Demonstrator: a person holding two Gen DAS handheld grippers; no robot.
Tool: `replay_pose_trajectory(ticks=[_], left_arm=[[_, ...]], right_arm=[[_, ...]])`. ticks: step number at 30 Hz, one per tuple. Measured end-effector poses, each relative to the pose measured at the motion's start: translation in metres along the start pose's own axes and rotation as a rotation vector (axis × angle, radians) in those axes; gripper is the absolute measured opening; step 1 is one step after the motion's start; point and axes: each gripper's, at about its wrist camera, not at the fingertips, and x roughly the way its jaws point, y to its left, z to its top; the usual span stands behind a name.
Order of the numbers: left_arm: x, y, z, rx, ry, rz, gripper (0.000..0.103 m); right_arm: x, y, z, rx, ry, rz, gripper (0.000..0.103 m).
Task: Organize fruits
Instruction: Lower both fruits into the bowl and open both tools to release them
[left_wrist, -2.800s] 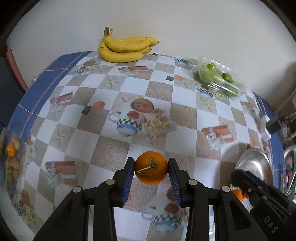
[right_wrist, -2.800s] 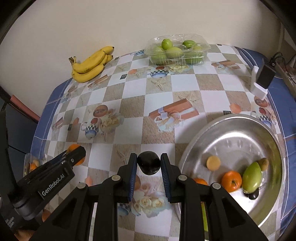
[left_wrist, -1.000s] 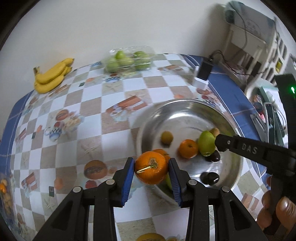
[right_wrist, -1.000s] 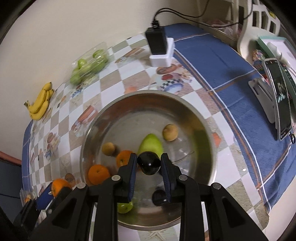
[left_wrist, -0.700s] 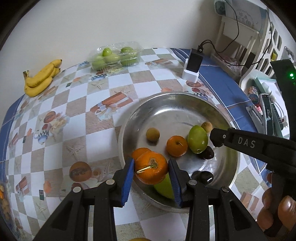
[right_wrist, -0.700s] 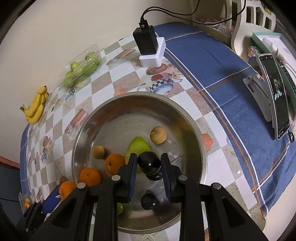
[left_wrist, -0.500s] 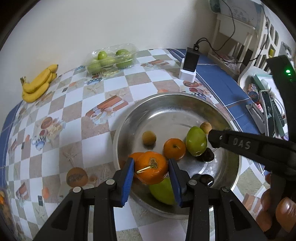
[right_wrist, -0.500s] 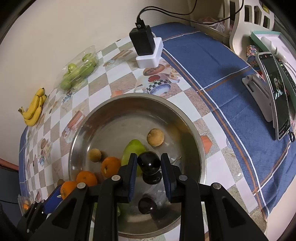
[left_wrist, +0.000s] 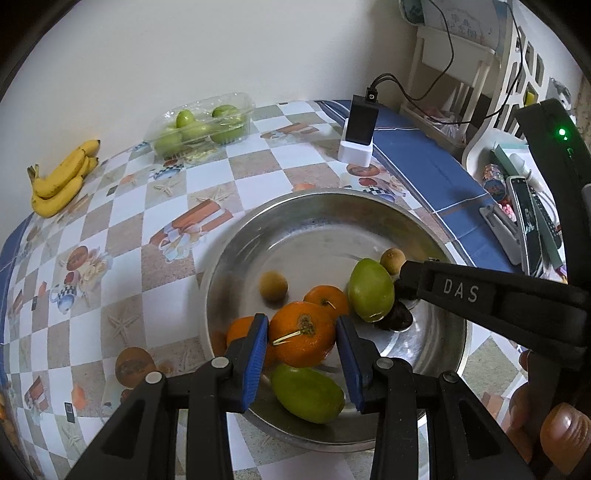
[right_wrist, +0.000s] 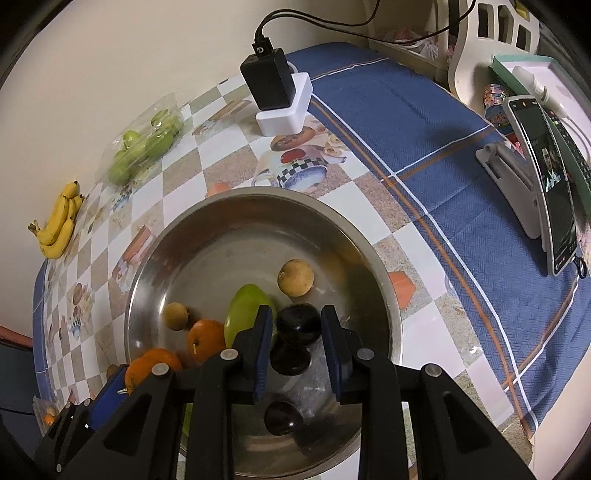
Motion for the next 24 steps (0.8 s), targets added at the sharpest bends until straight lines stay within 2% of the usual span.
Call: replay_pose_trajectory(ticks=[7,9,14,18,22,24], left_arm=[[-0.001,0.002,0.001,-0.009,0.000,-0.015,0.042],[-0.002,0.002,0.001,-0.013,-0.004,-0.019,0.047],[-0.005,0.007,0.002,-0.032,-0.009,-0.016,0.048],[-0.006,0.023,0.004,-0.093,0.014,0.040,0.050],[-0.007,0.051,0.003,-0.209,0.040,0.079,0.055],[-0.005,0.065,-0.001,-0.256,0.068,0.126,0.057]], right_arm=[[-0.003,0.000,0.000,0.002,-0.009,0.000,0.029],[-0.004,0.001,0.001,-0.002,-0.014,0.002,0.029],[-0.006,0.002,0.000,-0.007,-0.017,0.004,0.029],[-0.005,0.005,0.000,-0.020,-0.010,0.010,0.029],[-0.003,0.009,-0.001,-0.036,0.007,0.025,0.029],[-0.002,0.013,-0.003,-0.051,0.009,0.025,0.029]])
